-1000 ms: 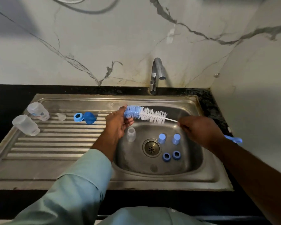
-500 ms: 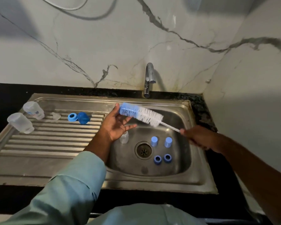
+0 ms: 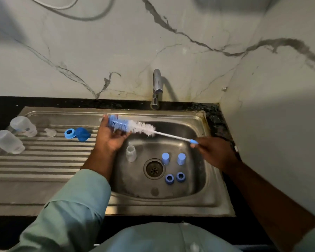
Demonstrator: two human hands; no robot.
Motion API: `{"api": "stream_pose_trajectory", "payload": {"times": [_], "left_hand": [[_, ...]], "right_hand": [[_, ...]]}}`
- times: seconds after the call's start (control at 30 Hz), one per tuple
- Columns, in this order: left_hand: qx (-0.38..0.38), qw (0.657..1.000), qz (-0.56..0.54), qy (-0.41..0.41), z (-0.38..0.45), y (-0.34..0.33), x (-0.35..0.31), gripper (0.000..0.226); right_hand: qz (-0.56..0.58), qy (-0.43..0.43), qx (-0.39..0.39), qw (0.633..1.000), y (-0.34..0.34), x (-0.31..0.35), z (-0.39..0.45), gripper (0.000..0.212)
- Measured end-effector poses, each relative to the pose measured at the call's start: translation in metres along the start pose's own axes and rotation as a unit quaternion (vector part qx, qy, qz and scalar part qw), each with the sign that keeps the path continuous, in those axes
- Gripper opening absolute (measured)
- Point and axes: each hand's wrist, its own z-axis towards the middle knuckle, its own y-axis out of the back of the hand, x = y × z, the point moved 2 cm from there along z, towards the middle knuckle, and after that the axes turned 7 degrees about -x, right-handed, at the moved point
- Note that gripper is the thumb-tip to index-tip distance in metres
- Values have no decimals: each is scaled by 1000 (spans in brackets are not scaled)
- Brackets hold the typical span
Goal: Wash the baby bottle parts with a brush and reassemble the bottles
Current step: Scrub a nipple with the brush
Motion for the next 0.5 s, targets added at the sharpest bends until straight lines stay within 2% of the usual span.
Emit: {"api": "stream_pose_trajectory", "payload": {"times": [0.03,0.07,0.1,0.13,0.17,0.2,0.23,0.27,0.3,0.33,0.37,0.4,0.43,0.47,0.5], "left_hand": [[25,1000,7,3,0,-2,-3,29],[41,999,21,2,0,-4,-5,26],[51,998,39,1,0,-6,-7,24],[61,997,51,1,3,-8,-10,23],[60,997,54,-2,7,-10,-14,21],[47,998,47,-7,10,-10,-17,20],[23,999,43,-23,16,-9,-20,21],[-4,998,49,-40,21,-6,-21,25],[-25,996,64,-54,23,-3,-19,31],[-36,995,72,-56,23,0,-16,38],[-40,995,75,-47,23,3,-13,42],[-35,996,76,-29,22,5,-10,44],[-21,996,81,-10,23,9,-10,44],[1,996,92,7,23,12,-12,42],[26,994,105,20,25,15,-15,38]], "right_hand": [[128,-106,102,981,2,5,0,29],[237,-215,216,922,4,9,-3,31],[314,-292,291,855,7,16,-6,31],[354,-323,304,824,9,20,-6,29],[376,-331,273,821,10,23,-3,27],[355,-318,203,855,10,21,0,23],[292,-290,113,904,11,20,4,20],[185,-243,24,952,10,18,6,21],[52,-189,-41,980,7,14,8,24],[-85,-133,-97,983,5,14,6,28],[-174,-81,-142,971,1,16,3,31],[-195,-53,-157,967,-1,19,2,33],[-153,-58,-115,980,-2,24,2,34],[-47,-103,-28,993,-4,25,3,37],[89,-182,98,974,-6,26,2,40]]}}
